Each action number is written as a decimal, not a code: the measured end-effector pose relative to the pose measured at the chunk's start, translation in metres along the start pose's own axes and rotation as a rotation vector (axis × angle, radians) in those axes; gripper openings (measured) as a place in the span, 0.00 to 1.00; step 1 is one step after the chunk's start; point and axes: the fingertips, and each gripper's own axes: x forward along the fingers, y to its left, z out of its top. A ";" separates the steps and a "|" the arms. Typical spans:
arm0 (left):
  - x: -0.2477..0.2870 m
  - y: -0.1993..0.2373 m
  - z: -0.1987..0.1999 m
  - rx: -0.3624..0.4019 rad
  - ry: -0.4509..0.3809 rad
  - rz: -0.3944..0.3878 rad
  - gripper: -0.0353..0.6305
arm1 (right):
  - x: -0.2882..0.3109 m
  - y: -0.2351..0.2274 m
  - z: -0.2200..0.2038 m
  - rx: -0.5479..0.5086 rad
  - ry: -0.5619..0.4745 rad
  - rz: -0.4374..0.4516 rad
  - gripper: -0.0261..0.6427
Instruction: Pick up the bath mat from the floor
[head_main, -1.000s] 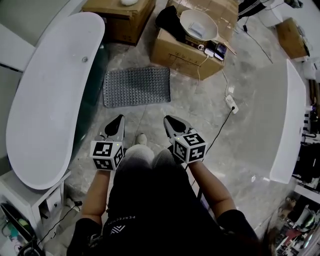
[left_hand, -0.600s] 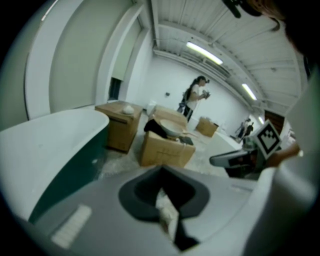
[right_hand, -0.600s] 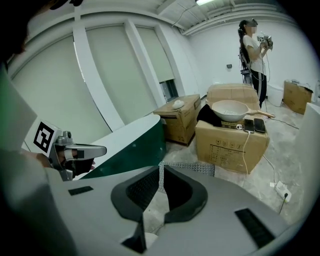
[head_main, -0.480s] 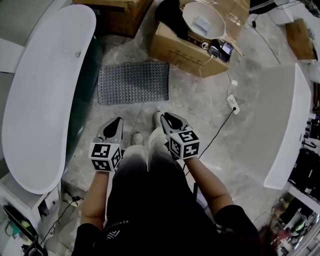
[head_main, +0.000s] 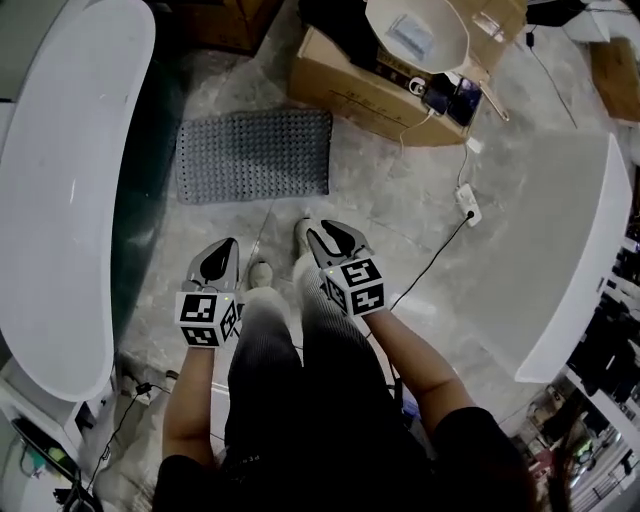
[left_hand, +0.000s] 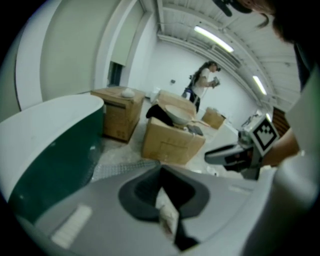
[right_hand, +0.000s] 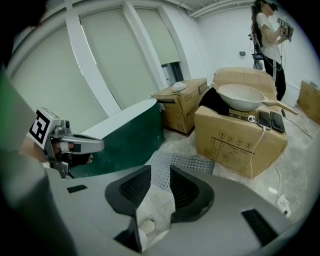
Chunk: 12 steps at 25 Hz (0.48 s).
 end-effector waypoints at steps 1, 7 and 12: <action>0.008 0.002 -0.003 -0.003 0.011 0.004 0.06 | 0.007 -0.007 -0.002 -0.004 0.006 -0.002 0.21; 0.060 0.012 -0.016 -0.028 0.045 0.017 0.06 | 0.045 -0.049 -0.010 -0.025 0.018 -0.036 0.23; 0.101 0.021 -0.031 0.016 0.078 0.010 0.06 | 0.080 -0.082 -0.029 -0.009 0.028 -0.072 0.24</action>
